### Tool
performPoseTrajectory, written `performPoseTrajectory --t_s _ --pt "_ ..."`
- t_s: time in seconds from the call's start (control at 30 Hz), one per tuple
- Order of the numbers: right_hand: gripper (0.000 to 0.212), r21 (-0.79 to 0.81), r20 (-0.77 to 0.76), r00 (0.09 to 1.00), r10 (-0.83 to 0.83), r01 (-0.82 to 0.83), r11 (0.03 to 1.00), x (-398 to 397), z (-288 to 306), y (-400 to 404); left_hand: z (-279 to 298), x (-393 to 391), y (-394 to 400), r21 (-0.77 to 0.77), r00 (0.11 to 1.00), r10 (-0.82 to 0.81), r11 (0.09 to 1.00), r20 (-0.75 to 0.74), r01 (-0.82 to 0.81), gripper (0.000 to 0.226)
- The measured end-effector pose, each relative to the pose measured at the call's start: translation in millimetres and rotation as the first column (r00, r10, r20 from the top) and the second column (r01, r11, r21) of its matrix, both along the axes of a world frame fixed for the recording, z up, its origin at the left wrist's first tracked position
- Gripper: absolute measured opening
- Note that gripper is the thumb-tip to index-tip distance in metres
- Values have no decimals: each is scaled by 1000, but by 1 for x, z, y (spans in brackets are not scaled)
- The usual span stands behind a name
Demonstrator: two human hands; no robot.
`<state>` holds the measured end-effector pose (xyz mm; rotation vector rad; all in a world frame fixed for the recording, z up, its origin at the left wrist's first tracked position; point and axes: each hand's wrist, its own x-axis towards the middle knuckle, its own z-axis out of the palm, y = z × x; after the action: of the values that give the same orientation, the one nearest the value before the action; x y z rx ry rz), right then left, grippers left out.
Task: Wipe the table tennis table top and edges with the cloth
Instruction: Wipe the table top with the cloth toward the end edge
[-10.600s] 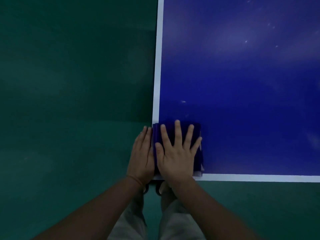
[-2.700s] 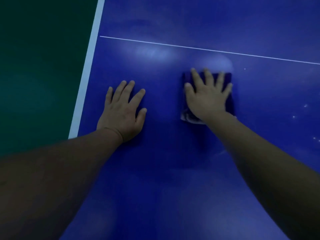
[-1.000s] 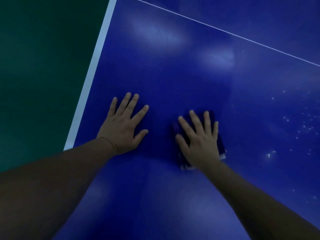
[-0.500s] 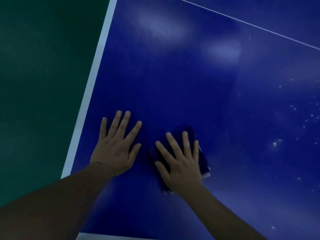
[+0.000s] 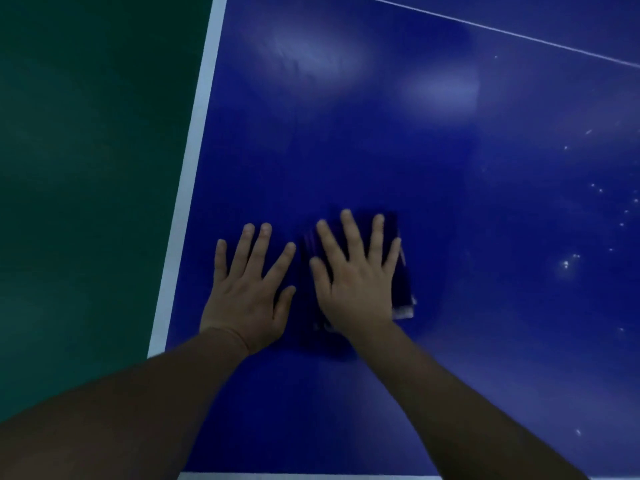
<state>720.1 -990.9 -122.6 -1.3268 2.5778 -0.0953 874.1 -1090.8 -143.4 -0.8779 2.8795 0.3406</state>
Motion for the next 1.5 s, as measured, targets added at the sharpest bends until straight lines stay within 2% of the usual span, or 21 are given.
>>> performPoseTrajectory --t_s 0.13,0.23,0.3,0.37,0.43,0.5,0.57,0.63,0.77,0.87,0.97,1.03,1.13,1.23,1.37,1.5 --pt "55 19 29 976 215 -215 976 31 3 87 1 0 -1 32 999 1 999 -33 0 63" --pt "55 69 18 966 259 -259 963 6 2 118 2 1 -1 43 999 -2 999 -41 4 63" --pt "58 117 3 989 150 -150 982 -15 2 112 2 2 -1 54 999 0 999 -36 2 64" --pt "59 113 -2 997 -73 73 991 -25 2 85 3 2 0 58 1000 0 998 -25 1 64" --pt "59 83 17 954 -300 297 951 -20 1 50 4 1 -1 65 1000 2 998 -26 0 63" --pt "59 64 38 919 -393 391 918 2 0 25 6 2 -2 91 999 12 996 -48 -7 62" --pt "58 23 30 950 -311 310 950 39 -1 28 7 4 -1 87 998 12 996 -64 -6 58" --pt "56 -10 -4 989 -150 150 989 82 1 60 8 5 0 65 999 -1 998 -48 4 57" --pt "57 56 24 1000 6 -8 998 106 2 143 11 14 1 16 994 -99 995 45 98 61" --pt "58 135 9 998 -68 66 989 75 6 161 12 38 12 13 986 -136 991 95 135 63" --pt "57 135 52 930 -365 356 925 60 7 120 11 64 38 72 995 -89 994 40 86 62" --pt "58 117 72 884 -461 452 884 75 6 88 9 77 54 103 998 -67 993 6 66 64" --pt "57 32 28 958 -285 284 958 130 1 86 6 90 68 69 998 -69 995 -16 70 62" --pt "56 2 17 990 -140 140 990 174 1 142 5 94 75 39 998 -68 997 -16 68 61" --pt "57 53 28 994 -107 106 993 146 2 209 7 91 85 39 998 -62 997 -3 62 60" --pt "60 118 13 970 -241 238 964 83 4 201 6 83 106 41 998 -68 997 11 68 61"
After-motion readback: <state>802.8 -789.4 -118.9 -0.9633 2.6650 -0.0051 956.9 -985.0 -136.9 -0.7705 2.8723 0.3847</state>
